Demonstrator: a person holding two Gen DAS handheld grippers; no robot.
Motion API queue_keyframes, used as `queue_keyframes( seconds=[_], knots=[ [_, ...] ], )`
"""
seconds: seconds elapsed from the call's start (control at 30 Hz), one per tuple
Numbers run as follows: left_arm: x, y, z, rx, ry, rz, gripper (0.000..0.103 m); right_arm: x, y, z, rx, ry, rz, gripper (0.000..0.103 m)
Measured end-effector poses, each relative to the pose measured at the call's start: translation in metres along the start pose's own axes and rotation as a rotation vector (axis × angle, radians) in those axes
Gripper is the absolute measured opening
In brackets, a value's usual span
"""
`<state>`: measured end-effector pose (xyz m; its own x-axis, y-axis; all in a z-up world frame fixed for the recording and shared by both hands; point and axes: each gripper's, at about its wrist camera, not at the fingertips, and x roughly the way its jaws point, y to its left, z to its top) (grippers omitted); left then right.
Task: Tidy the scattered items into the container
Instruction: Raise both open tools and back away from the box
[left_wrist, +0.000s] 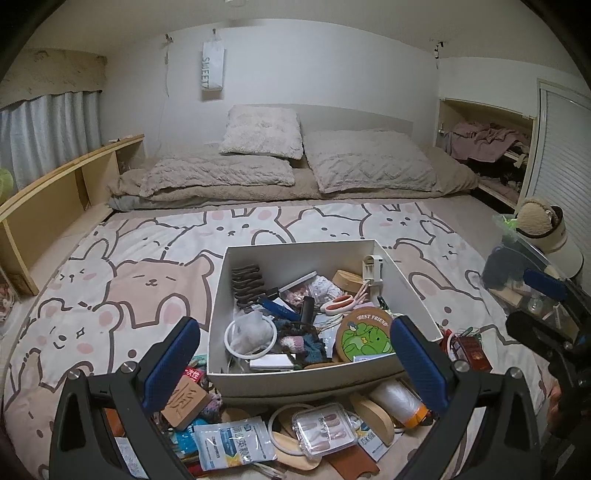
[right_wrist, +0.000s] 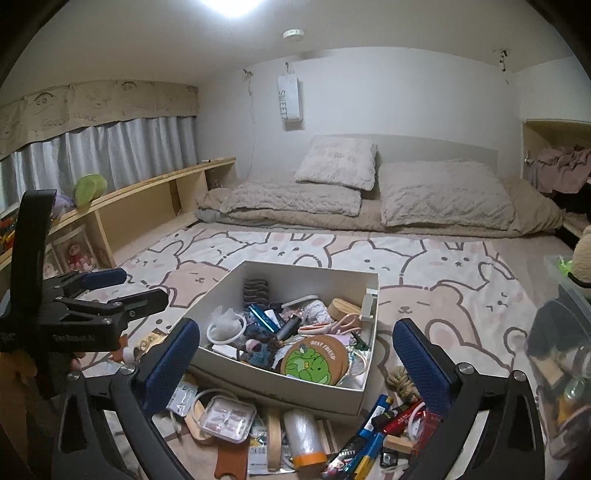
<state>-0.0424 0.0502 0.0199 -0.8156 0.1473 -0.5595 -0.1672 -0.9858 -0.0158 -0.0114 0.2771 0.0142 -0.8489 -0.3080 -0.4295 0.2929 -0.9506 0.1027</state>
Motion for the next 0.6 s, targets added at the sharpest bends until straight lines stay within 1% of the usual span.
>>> queue_keyframes(
  seconds=[0.17,0.43,0.6],
  knots=[
    [-0.012,-0.002,-0.007,0.022,-0.032,0.036,0.103,-0.010,-0.001,-0.005,0.009,-0.032,-0.006,0.103],
    [-0.032,-0.001,-0.011,0.014,-0.081,0.001,0.103,-0.025,0.003,-0.008,0.008,-0.081,-0.006,0.103],
    [-0.041,-0.001,-0.014,0.023,-0.112,0.003,0.103,-0.034,0.008,-0.008,-0.003,-0.107,0.003,0.103]
  ],
)
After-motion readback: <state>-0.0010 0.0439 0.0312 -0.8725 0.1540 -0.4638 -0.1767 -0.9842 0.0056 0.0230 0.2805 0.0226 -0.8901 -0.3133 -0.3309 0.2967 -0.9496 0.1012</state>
